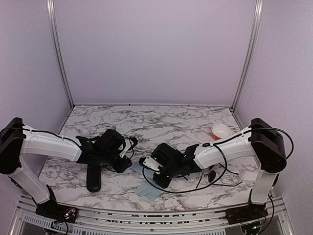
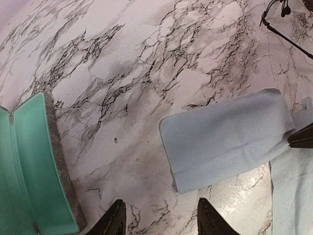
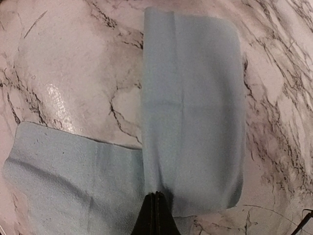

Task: Organize the sunglasses
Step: Pick up the folded cleaning cloth from the center of the board.

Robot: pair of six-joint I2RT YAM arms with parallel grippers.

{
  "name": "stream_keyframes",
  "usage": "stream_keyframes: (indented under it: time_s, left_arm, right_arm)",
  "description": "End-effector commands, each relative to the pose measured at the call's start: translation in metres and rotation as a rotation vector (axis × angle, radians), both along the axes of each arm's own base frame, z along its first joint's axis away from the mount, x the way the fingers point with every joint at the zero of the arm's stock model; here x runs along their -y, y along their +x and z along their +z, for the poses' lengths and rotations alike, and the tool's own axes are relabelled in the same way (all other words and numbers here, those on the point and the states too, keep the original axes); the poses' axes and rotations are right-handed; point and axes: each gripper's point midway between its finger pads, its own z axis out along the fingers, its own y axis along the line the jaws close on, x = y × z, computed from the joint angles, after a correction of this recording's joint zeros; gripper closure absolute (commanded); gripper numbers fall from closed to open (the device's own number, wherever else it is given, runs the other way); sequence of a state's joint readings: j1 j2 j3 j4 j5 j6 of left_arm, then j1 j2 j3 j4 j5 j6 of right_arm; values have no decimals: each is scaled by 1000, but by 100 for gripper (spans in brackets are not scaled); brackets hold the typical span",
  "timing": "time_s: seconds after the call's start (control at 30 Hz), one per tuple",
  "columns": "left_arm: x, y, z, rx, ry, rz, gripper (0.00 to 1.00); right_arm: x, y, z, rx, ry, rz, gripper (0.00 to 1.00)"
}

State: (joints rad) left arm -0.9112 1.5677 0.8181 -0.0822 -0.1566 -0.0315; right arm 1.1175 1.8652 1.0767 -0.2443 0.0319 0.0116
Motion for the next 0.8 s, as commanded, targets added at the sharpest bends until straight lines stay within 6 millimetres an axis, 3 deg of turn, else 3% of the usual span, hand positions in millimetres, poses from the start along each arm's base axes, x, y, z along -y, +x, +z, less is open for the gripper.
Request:
stream_keyframes:
  time_s: [0.0, 0.37, 0.57, 0.77]
  left_arm:
    - [7, -3, 9, 14, -56, -52, 50]
    - [20, -31, 5, 108, -122, -227, 47]
    - [28, -41, 2, 179, -93, -367, 50]
    - [26, -41, 2, 270, -56, -449, 46]
  right_arm:
    - [3, 4, 20, 41, -11, 4, 100]
    - [18, -3, 38, 48, -1, 17, 100]
    - [23, -5, 35, 46, -15, 21, 100]
    - [25, -6, 31, 39, -18, 24, 100]
